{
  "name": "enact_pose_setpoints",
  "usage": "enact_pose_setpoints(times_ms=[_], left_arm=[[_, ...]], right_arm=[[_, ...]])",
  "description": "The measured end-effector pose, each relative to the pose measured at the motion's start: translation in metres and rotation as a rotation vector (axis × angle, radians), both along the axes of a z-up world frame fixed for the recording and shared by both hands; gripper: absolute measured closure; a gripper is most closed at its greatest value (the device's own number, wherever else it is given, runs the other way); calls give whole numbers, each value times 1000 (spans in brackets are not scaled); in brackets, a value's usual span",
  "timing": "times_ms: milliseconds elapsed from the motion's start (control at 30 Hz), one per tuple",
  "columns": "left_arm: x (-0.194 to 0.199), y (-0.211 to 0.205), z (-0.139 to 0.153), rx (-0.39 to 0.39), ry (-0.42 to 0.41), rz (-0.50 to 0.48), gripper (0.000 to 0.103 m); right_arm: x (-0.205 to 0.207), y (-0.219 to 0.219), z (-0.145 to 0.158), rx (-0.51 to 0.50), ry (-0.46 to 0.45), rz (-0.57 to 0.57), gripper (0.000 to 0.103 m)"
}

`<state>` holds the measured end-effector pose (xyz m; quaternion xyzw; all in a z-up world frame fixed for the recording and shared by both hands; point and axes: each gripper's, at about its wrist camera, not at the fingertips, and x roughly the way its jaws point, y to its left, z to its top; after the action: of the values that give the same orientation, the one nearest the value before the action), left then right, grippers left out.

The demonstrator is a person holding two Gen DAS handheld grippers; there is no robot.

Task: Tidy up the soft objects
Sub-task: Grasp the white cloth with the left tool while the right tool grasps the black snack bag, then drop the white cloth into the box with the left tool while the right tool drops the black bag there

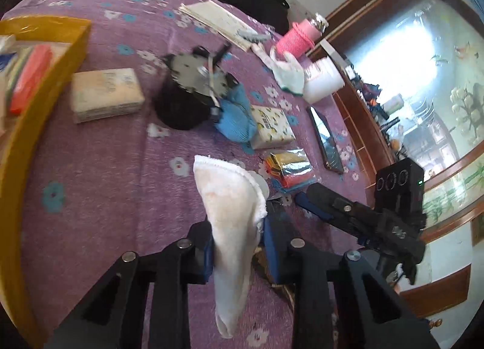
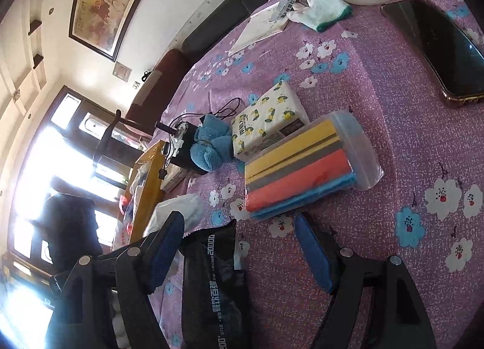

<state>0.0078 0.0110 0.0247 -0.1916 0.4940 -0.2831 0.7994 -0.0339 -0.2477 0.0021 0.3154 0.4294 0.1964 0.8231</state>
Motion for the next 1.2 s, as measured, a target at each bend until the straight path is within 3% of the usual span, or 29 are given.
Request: enact_pose_setpoints(times_ms=[100, 233, 400, 433, 500, 533, 700, 733, 800, 833, 933, 1067, 1200], left_arm=[[-17, 29, 19, -25, -41, 23, 77], [-43, 80, 48, -17, -140, 72, 77], [-63, 158, 65, 65, -217, 232, 77], [-66, 176, 63, 90, -216, 269, 77], [-69, 203, 59, 139, -210, 325, 77], [-70, 217, 57, 165, -209, 358, 77], [-63, 269, 37, 214, -164, 448, 76], [-59, 274, 32, 223, -156, 454, 72], [-48, 280, 23, 251, -128, 450, 50], [-42, 283, 17, 272, -111, 440, 32], [-36, 279, 15, 348, -127, 406, 31], [-50, 286, 23, 262, -148, 431, 31], [-84, 298, 42, 197, -206, 508, 26]], right_arm=[[-8, 15, 10, -118, -11, -6, 23], [-23, 50, 18, -205, 5, 56, 23], [-32, 86, 13, -403, 36, 62, 24], [-33, 90, 13, -439, 42, 53, 27], [-34, 97, 14, -515, 67, 41, 59], [-34, 98, 15, -530, 80, 43, 62], [-41, 104, 28, -569, 105, 27, 68], [-42, 106, 32, -568, 99, 23, 68], [-45, 114, 47, -563, 69, 17, 68], [-46, 121, 55, -558, 50, 19, 68], [-45, 152, 82, -527, -14, 56, 67], [-37, 220, 107, -493, -82, 178, 67], [-25, 292, 107, -470, -84, 322, 67]])
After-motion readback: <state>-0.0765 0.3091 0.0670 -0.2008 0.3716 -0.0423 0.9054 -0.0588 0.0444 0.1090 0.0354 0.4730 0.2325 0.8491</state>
